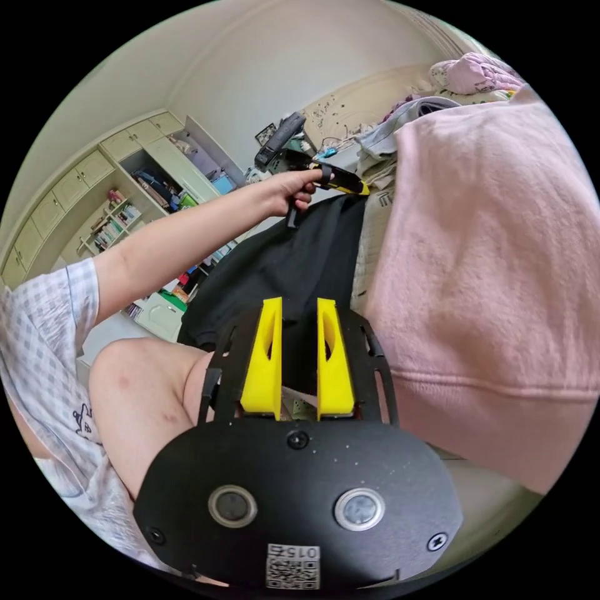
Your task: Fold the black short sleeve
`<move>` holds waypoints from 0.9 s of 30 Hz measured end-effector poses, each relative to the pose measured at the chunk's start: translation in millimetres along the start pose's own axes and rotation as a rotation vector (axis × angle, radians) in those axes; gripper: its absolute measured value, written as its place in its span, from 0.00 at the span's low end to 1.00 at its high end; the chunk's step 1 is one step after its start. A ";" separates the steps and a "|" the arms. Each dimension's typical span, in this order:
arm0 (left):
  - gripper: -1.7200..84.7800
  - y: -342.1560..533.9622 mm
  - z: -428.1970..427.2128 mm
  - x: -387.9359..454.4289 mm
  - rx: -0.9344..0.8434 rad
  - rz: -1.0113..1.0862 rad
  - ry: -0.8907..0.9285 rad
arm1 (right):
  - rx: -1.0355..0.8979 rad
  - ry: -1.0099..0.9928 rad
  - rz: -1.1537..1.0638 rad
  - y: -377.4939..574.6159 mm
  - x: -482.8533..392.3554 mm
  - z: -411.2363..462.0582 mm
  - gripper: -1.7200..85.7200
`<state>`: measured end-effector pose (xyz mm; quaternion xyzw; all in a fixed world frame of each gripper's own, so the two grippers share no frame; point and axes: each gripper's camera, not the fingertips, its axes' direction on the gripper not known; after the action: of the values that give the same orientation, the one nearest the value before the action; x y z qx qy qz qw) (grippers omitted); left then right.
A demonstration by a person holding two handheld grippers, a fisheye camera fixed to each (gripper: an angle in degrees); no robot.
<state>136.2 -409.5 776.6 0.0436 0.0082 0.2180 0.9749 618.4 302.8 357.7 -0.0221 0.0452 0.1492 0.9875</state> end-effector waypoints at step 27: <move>0.02 10.0 -27.0 -71.0 0.147 -0.069 0.110 | -0.088 0.037 -0.022 -50.8 -33.0 -23.0 0.07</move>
<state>66.8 -428.5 750.4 0.1025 0.0790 0.1853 0.9741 600.1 243.4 339.5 -0.0689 0.0568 0.1399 0.9861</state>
